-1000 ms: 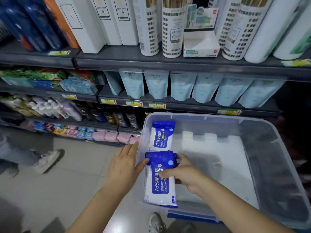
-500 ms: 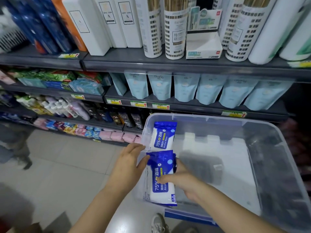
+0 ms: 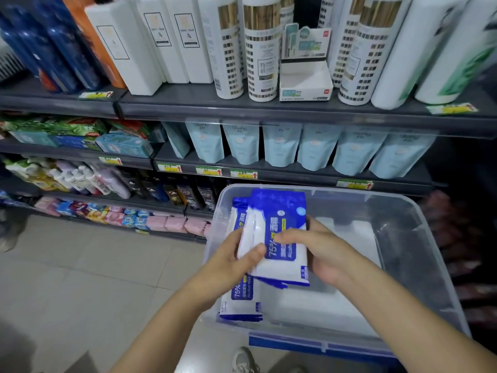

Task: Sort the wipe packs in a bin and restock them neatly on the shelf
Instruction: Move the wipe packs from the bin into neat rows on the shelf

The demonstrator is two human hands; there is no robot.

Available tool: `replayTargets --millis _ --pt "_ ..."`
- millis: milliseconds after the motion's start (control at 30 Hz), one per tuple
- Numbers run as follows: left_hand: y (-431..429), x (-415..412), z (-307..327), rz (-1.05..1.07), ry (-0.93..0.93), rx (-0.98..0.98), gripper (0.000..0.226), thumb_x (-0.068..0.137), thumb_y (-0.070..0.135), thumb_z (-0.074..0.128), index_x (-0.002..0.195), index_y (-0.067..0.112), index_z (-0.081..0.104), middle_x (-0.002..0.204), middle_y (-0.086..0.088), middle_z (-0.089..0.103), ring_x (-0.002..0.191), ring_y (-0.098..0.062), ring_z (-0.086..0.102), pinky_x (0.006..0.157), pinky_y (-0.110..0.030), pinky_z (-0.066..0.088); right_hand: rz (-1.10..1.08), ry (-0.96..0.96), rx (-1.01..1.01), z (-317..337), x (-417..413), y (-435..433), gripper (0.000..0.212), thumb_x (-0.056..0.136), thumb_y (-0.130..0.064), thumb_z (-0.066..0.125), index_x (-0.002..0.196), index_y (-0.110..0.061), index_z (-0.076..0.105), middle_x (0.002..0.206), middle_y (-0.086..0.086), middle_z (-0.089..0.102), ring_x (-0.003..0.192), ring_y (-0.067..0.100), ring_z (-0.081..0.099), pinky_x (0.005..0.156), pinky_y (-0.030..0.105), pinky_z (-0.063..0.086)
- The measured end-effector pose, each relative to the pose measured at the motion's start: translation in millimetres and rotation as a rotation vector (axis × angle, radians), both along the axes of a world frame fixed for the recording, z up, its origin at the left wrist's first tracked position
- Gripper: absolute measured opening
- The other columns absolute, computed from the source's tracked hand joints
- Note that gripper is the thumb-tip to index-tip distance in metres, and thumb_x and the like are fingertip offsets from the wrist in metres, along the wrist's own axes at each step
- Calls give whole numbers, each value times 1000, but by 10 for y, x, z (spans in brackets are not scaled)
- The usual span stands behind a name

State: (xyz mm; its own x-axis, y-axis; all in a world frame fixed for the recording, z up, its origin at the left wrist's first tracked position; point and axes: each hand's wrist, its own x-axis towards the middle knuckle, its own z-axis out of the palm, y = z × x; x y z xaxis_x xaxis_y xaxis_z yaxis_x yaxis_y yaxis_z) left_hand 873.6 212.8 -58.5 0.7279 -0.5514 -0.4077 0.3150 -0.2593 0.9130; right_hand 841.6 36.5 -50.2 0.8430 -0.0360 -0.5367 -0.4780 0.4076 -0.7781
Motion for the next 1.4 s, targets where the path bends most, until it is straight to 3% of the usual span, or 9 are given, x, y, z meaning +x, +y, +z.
replayTargets --millis 167,333,500,600,667,800,967,1100,1400 --pt "20 135 43 152 13 -62 54 62 28 72 113 20 55 97 3 74 87 -17 72 70 -30 59 -6 -87 -38 101 180 200 55 73 -1 73 122 -13 50 105 10 71 83 23 70 71 38 58" --pt "368 272 -21 321 1 -88 62 60 30 83 115 14 57 99 -2 74 86 -18 72 65 -27 57 -122 3 56 -125 278 281 41 78 -54 58 107 -24 56 107 2 64 96 18 60 84 32 46" --pt "710 395 -87 499 -29 -133 46 61 27 71 105 20 58 94 2 74 77 -9 70 59 -22 56 23 403 -149 -872 140 383 43 88 -35 62 120 -10 51 120 10 56 112 23 51 90 31 41" --pt "852 414 -123 514 -48 -144 60 50 33 77 106 23 58 90 7 74 76 -7 70 59 -21 55 110 478 -109 -1100 81 526 28 86 -28 65 108 -11 56 101 5 64 102 19 54 84 29 43" --pt "934 404 -175 528 -38 -139 68 47 39 76 111 22 58 96 5 74 81 -10 71 63 -23 57 104 489 -115 -1159 83 613 15 86 -19 66 95 -11 57 89 6 67 87 21 62 83 33 47" --pt "1056 376 -260 513 -39 -119 72 49 39 77 116 18 59 102 1 73 89 -16 71 68 -24 57 110 475 -191 -1140 105 703 11 85 -2 62 83 -11 57 77 6 67 68 17 62 60 27 47" --pt "1115 374 -306 510 -33 -120 75 47 42 76 115 16 59 101 0 74 86 -16 71 65 -24 56 114 481 -300 -1112 67 750 16 84 2 64 82 -11 54 91 10 67 70 15 63 57 25 48" --pt "1127 410 -316 494 -37 -124 78 47 44 76 117 16 57 102 1 73 88 -16 71 66 -24 57 93 459 -303 -1092 85 773 16 82 2 65 82 -10 55 87 8 67 70 15 63 56 25 48" --pt "1068 524 -273 440 -29 -149 75 44 45 77 113 24 58 100 5 73 87 -13 71 68 -25 55 96 455 -262 -975 19 698 30 80 -7 72 105 -9 55 94 6 70 80 18 67 57 27 50"
